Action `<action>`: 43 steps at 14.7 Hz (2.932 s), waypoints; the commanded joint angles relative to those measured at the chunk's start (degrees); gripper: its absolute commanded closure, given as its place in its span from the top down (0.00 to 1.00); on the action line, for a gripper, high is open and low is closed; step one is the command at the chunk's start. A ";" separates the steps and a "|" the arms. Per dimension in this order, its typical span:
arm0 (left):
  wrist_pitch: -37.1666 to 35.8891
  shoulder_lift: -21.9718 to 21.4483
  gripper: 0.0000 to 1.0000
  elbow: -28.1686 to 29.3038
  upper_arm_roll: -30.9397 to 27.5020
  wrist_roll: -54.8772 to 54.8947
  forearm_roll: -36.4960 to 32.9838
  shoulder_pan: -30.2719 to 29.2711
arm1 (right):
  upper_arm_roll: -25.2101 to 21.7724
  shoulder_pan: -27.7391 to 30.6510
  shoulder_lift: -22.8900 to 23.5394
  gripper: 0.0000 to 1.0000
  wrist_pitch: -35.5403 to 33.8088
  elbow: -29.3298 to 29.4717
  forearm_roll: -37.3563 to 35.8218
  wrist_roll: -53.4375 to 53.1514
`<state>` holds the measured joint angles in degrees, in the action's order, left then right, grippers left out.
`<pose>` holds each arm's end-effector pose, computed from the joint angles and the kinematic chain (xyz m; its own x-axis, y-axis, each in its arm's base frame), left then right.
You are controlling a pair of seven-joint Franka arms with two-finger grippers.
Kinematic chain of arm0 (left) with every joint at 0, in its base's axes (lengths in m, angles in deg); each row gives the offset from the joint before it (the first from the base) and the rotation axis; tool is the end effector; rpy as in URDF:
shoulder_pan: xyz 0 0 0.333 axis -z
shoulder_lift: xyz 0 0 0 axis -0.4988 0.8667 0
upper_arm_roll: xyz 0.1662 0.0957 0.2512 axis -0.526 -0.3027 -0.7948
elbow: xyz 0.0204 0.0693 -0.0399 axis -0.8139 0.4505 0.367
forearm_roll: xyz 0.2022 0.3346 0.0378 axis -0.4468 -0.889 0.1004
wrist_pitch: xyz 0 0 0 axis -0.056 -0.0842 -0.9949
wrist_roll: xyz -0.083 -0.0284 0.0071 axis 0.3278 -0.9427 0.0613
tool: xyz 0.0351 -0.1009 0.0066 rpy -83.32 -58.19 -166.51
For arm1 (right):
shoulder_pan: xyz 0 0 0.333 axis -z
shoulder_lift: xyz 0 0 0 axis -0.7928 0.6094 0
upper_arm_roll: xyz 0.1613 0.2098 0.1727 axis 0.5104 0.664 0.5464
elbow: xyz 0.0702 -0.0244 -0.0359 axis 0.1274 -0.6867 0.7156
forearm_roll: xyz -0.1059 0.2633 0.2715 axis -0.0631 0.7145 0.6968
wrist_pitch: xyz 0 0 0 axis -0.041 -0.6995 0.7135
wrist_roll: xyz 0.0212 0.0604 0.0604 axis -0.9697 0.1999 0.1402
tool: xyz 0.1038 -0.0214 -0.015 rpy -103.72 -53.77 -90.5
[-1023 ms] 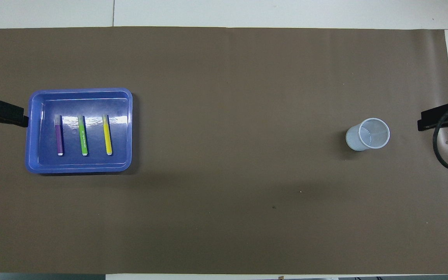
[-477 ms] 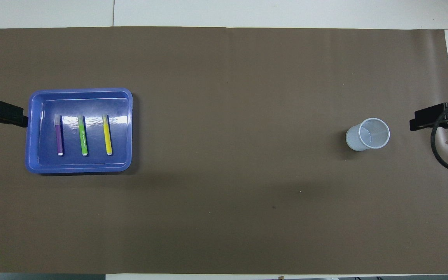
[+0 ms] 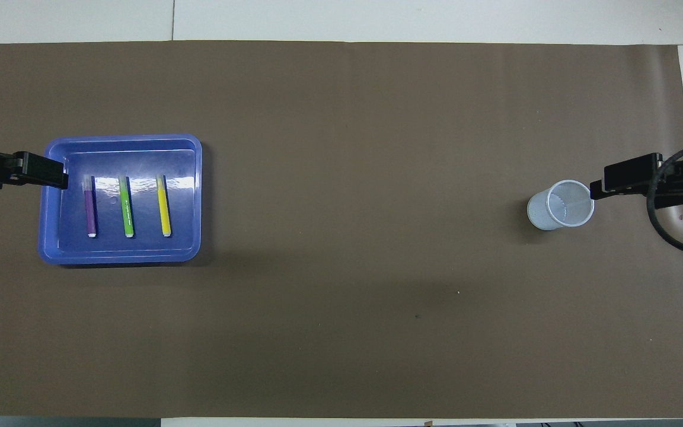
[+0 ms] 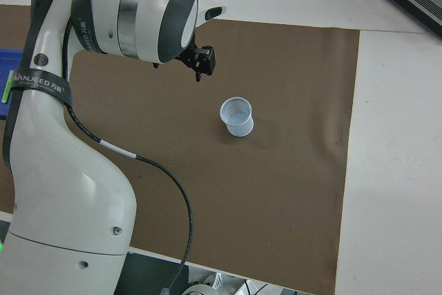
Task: Transfer and insert pens with both arms
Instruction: 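Grasp the yellow pen in the tray with the left gripper, then lift the yellow pen with the left gripper while the right gripper approaches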
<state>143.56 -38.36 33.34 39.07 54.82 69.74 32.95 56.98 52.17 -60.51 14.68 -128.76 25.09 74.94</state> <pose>0.5553 -0.0486 0.5778 0.9947 -0.1022 0.0102 -0.1024 -0.9947 0.0112 0.5292 0.0158 0.6247 0.9886 -0.1222 -0.0878 -0.1411 -0.9555 -0.2590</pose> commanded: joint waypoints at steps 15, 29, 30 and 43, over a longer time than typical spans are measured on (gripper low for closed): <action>40.62 13.12 0.89 24.65 -0.01 -1.42 -1.21 3.48 | 1.01 -12.03 -7.36 1.00 24.49 -20.82 26.26 -11.06; 37.03 10.24 0.00 25.27 -0.10 -9.85 -1.21 2.78 | 4.44 -13.08 -7.44 1.00 25.64 -20.55 25.64 -15.89; 35.19 9.09 0.00 24.39 -0.19 -10.90 -1.12 2.69 | 4.44 -13.08 -7.44 1.00 25.90 -20.55 25.91 -15.89; 14.60 4.86 0.00 4.97 0.87 -62.37 11.70 12.69 | 4.97 -18.60 -8.06 1.00 38.36 -24.76 37.75 -16.07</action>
<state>159.36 -33.99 40.75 40.47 0.46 78.84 42.75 61.53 36.00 -66.91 48.59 -150.08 60.07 59.53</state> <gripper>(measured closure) 0.824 0.000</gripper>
